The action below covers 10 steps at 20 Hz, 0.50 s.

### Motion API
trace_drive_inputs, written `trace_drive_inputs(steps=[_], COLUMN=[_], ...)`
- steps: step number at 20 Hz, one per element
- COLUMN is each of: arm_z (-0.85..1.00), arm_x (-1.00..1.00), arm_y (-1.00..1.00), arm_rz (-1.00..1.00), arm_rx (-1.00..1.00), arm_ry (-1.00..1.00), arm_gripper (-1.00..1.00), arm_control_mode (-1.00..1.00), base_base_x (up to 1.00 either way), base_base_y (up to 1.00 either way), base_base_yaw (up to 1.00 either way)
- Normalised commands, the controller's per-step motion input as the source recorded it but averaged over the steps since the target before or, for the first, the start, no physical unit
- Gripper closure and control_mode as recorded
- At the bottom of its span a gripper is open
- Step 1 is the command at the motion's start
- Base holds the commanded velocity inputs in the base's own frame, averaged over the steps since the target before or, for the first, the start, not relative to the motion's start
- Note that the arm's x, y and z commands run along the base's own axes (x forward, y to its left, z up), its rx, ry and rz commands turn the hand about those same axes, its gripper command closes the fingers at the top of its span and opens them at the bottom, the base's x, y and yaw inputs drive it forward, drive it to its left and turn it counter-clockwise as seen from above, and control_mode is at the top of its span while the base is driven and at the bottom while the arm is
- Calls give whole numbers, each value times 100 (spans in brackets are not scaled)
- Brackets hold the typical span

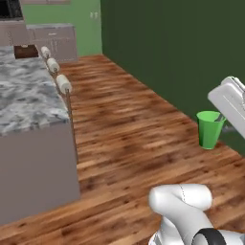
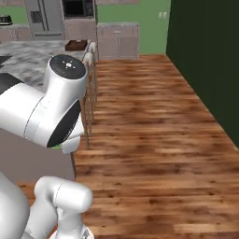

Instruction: There is a tray on the dining counter. Grab the cup, mug, and pitcher and place them on the tray. The pitcher may be placed next to the tray if it cannot fit the tray.

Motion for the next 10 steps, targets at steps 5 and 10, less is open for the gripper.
trace_drive_inputs(steps=[5,10], arm_z=[0,0], arm_x=[0,0], arm_y=[0,0], arm_rz=[0,0], arm_rx=[0,0], arm_ry=[0,0], arm_gripper=[100,100], arm_control_mode=[100,100], base_base_x=[63,67], base_base_y=[-100,-100], base_base_yaw=[56,52])
